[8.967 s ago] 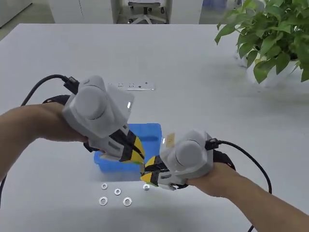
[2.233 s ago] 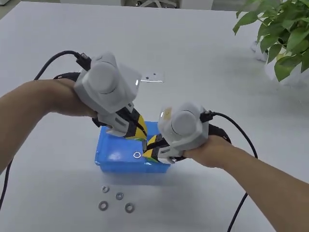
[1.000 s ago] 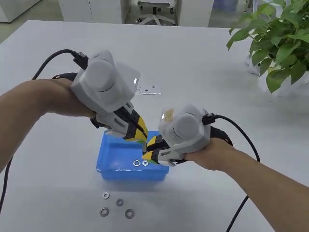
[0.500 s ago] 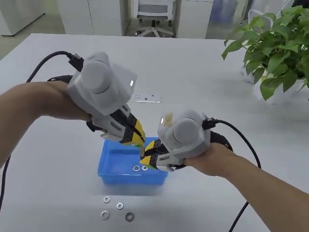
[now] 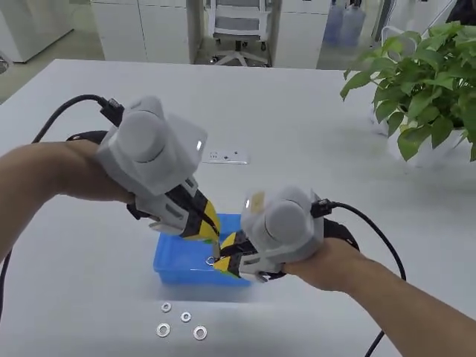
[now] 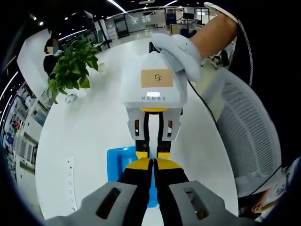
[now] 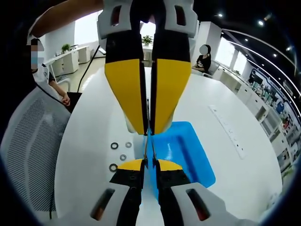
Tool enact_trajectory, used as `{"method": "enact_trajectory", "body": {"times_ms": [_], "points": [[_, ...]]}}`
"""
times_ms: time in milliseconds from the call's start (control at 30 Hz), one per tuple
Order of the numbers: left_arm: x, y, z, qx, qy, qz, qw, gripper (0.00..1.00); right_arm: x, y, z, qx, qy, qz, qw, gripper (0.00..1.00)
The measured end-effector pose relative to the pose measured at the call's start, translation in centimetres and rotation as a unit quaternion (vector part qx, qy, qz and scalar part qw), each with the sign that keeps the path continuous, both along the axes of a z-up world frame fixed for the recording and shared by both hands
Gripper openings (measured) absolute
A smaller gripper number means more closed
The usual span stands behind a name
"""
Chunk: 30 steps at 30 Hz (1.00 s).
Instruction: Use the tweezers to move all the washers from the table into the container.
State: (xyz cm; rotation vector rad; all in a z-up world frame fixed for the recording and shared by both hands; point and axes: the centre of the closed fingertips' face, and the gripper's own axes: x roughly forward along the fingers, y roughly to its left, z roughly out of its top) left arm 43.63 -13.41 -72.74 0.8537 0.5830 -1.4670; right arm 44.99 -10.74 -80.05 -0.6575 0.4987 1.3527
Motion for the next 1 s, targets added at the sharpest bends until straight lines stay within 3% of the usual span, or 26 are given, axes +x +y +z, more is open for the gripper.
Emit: {"method": "enact_trajectory", "body": {"times_ms": [1000], "points": [[-4.6,1.2,-3.4,0.004,0.027,0.003,0.9996,0.05,-5.1,1.3,-3.5,-0.003,0.031,0.021,0.9993,0.12]]}}
